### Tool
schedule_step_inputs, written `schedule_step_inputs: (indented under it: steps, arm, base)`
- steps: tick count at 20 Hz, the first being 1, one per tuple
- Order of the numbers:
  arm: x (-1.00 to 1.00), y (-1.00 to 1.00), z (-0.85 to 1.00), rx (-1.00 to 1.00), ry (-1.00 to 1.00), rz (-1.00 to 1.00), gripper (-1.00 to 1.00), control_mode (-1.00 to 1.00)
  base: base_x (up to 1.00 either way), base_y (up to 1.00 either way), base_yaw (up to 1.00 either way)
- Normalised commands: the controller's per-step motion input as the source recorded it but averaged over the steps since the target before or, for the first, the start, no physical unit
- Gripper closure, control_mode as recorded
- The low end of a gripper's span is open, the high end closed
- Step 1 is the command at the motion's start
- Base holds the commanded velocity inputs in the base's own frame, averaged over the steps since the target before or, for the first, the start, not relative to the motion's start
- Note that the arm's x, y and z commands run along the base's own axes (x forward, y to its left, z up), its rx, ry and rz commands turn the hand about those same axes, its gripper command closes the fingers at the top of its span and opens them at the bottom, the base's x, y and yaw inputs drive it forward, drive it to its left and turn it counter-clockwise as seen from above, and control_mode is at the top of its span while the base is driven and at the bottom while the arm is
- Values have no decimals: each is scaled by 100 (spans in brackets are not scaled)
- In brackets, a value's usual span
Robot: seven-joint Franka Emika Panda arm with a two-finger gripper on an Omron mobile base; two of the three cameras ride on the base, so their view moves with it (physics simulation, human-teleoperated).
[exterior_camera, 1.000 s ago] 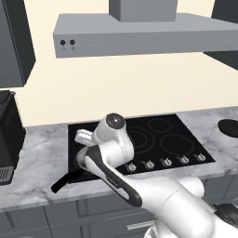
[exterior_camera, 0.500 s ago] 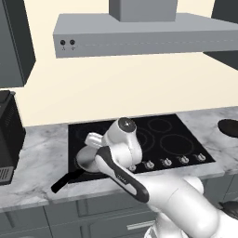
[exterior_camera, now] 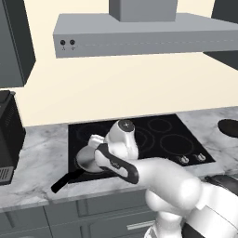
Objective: Place both pans onto different burners. Then place the mushroom and the chicken drumstick on different pans.
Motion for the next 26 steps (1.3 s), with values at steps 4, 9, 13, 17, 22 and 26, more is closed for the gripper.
schedule_step_inputs:
  steps: [4,9,13,17,22,26]
  arm:
    - [44,0,-34,-10,10,0,100,-100]
    - [43,7,-29,-10,10,0,100,-100]
    - [40,16,-28,-2,7,0,100,-100]
    - [37,31,-31,-1,7,0,-100,-100]
    - [12,13,-19,-1,2,0,-100,-100]
    - [0,0,0,-1,0,0,-100,-100]
  base:
    - [0,0,0]
    - [0,0,0]
    - [0,0,0]
    - [0,0,0]
    - [0,0,0]
    - [0,0,0]
